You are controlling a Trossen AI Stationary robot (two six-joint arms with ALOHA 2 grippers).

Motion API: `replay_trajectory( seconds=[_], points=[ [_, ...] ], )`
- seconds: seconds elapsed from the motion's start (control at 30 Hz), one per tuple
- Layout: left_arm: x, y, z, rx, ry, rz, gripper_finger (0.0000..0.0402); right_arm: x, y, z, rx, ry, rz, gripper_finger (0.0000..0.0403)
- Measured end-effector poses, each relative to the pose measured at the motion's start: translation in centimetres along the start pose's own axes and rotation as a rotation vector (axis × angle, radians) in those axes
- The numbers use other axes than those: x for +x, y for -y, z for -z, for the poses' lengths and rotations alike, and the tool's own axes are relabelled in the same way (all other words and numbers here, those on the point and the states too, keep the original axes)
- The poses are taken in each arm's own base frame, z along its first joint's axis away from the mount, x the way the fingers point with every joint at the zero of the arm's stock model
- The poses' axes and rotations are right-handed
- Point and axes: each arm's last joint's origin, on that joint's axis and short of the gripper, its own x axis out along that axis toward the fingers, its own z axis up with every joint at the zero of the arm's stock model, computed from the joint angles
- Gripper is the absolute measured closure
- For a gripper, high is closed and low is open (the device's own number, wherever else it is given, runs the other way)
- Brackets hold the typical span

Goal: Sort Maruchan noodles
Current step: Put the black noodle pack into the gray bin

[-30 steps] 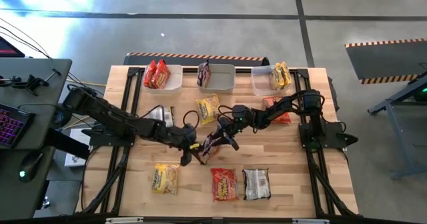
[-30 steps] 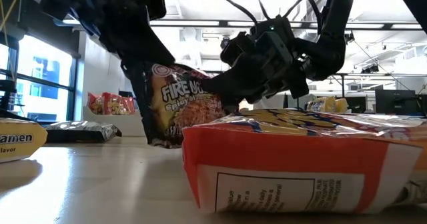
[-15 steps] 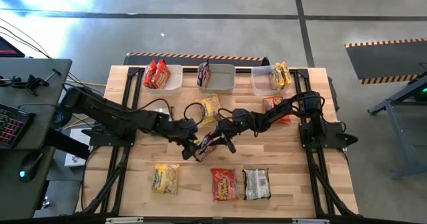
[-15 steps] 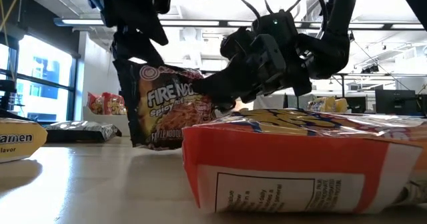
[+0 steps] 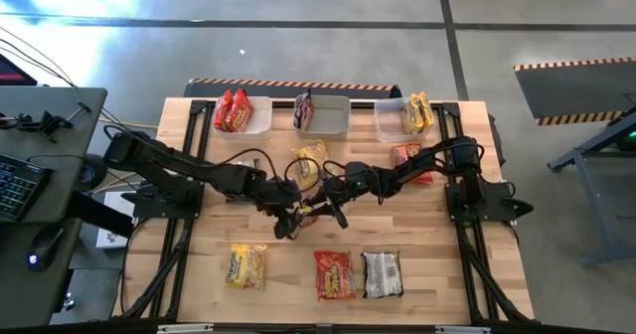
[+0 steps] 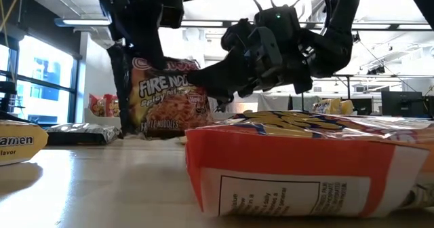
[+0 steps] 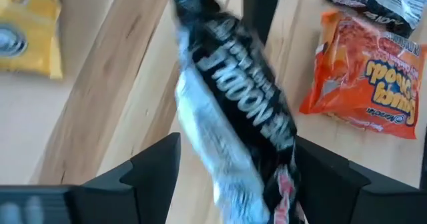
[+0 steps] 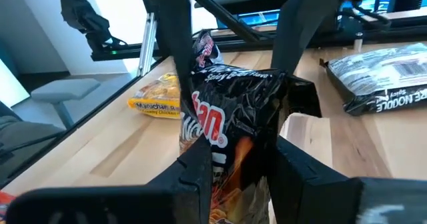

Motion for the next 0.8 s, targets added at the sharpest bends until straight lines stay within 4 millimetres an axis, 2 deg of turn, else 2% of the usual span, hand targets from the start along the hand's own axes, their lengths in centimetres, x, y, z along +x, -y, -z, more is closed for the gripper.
replay_trajectory(
  seconds=[0.13, 0.23, 0.37, 0.5, 0.6, 0.7, 0.8],
  points=[
    [-0.2, 0.2, -0.1, 0.047, -0.017, 0.026, 0.0159, 0.0, 0.0, 0.0, -0.002, 0.002, 0.017, 0.0319],
    [-0.2, 0.1, -0.1, 0.066, -0.026, 0.024, 0.0189, 0.0, 0.1, 0.0, -0.001, 0.006, 0.026, 0.0319],
    [-0.2, -0.2, -0.1, 0.086, -0.047, 0.049, 0.0258, 0.0, 0.1, -0.1, 0.008, 0.008, 0.025, 0.0311],
    [-0.2, -0.6, -0.3, 0.091, -0.063, 0.073, 0.0331, 0.0, 0.1, 0.0, 0.04, 0.008, 0.04, 0.0286],
    [-0.5, -1.0, -0.5, 0.093, -0.063, 0.087, 0.0371, 0.0, 0.1, -0.1, 0.04, 0.011, 0.045, 0.0266],
    [-0.8, -1.4, -0.7, 0.082, -0.069, 0.103, 0.0388, -0.1, 0.0, -0.5, 0.047, 0.012, 0.048, 0.0249],
    [-1.7, -2.1, -1.0, 0.061, -0.052, 0.101, 0.0389, -0.6, -0.2, -1.5, 0.047, -0.013, 0.063, 0.0238]
  ],
)
